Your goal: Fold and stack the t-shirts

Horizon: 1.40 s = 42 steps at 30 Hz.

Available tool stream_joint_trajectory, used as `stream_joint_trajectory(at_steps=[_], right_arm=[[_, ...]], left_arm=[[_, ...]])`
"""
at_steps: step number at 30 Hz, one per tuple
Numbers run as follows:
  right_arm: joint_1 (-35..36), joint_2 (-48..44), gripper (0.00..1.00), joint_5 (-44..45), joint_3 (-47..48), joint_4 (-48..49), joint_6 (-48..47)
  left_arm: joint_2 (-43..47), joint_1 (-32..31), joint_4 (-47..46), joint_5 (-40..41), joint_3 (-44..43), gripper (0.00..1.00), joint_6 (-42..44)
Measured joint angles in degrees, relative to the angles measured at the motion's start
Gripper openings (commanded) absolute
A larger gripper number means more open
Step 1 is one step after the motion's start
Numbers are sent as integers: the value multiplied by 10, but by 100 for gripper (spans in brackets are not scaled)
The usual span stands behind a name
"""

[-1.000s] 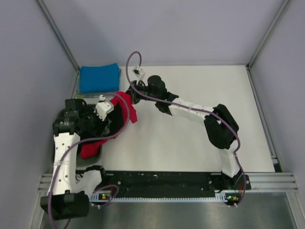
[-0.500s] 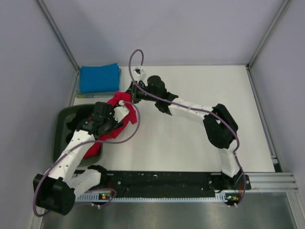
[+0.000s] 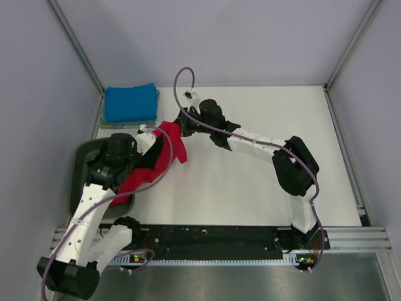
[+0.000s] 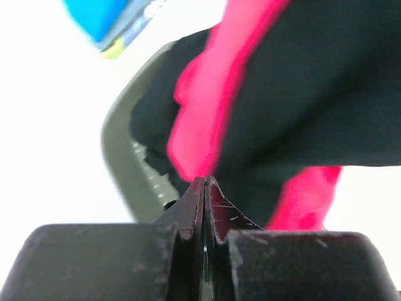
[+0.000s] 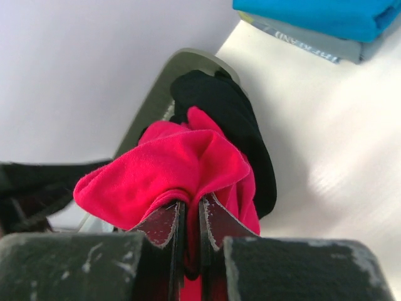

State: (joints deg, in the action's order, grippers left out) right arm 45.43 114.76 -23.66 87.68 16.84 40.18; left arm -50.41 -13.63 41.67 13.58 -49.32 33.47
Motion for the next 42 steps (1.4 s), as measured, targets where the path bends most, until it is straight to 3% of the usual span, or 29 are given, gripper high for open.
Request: stream_joint_trajectory(at_steps=[9, 12, 15, 18, 23, 27, 28, 34, 38, 42], right_arm=[[-6, -60, 0, 21, -27, -55, -46], [-6, -75, 0, 22, -29, -57, -46], [-5, -79, 0, 21, -29, -54, -32], [-4, -77, 0, 19, -29, -53, -9], [-4, -70, 0, 13, -29, -53, 16], [-5, -58, 0, 9, -29, -50, 32], [-6, -54, 4, 8, -29, -48, 36], [-20, -16, 52, 4, -25, -57, 63], [-44, 21, 69, 6, -20, -101, 60], [-80, 39, 78, 8, -22, -169, 44]], left_arm=[[29, 147, 49, 15, -135, 0, 21], [40, 164, 77, -51, -166, 5, 27], [50, 144, 113, -163, -161, 24, 26], [52, 80, 118, -249, -122, 42, 17], [32, -16, 102, -313, -48, 63, 23], [-11, -58, 49, -316, -20, 67, 27], [-22, -75, 28, -306, -11, 68, 29], [-93, -154, -81, -212, 52, 68, 56], [-149, -156, -118, -131, 62, 62, 66], [-183, -156, -145, -89, 68, 59, 72]])
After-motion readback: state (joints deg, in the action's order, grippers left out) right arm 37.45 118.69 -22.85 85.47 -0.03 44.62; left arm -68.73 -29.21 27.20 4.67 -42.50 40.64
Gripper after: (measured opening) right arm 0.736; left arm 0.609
